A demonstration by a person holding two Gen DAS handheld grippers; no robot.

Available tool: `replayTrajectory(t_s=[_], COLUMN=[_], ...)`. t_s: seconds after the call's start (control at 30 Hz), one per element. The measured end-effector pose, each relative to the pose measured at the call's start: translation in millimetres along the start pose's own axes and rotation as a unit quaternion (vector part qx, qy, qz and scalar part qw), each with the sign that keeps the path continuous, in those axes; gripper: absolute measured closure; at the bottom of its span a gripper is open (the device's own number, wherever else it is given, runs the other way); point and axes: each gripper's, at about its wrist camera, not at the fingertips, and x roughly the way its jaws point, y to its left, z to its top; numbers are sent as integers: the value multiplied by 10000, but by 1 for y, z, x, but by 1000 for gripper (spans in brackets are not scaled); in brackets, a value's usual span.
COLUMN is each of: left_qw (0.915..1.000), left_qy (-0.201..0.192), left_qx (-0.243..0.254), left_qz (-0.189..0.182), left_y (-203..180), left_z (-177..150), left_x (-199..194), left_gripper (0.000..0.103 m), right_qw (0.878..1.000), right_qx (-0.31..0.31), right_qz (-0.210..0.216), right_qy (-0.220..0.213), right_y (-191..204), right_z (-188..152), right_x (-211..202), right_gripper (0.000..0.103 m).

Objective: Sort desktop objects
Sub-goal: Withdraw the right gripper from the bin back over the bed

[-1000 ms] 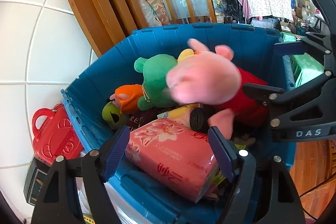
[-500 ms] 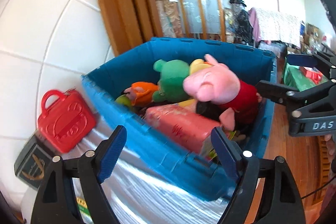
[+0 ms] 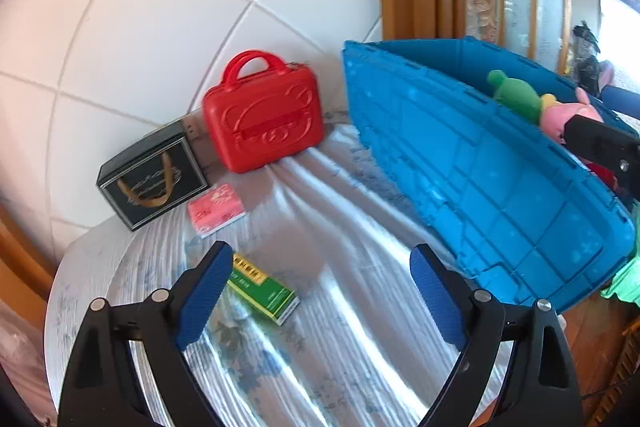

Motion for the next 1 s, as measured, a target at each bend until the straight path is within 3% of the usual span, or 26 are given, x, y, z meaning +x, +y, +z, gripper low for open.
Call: replayTrajectory(t_s=[0.23, 0.53, 0.73, 1.0], left_qw=[9950, 9777, 9640, 9518], left_qy=[511, 1155, 1595, 2140], left_qx=[-652, -1464, -1863, -2019], left_qz=[565, 966, 1026, 861], left_y=[62, 113, 128, 105], left_z=[-41, -88, -104, -100], left_x=[27, 66, 98, 167], left_gripper=[12, 12, 12, 12], right_qw=[9950, 9775, 9705, 9659], right_qx=[-589, -1134, -1273, -1081], right_qz=[795, 1625, 1702, 1490], right_qy=[117, 727, 1140, 1822], right_y=[81, 160, 171, 146], right_z=[7, -13, -27, -53], right_x=[38, 106, 155, 231], right_gripper=[0, 0, 0, 0])
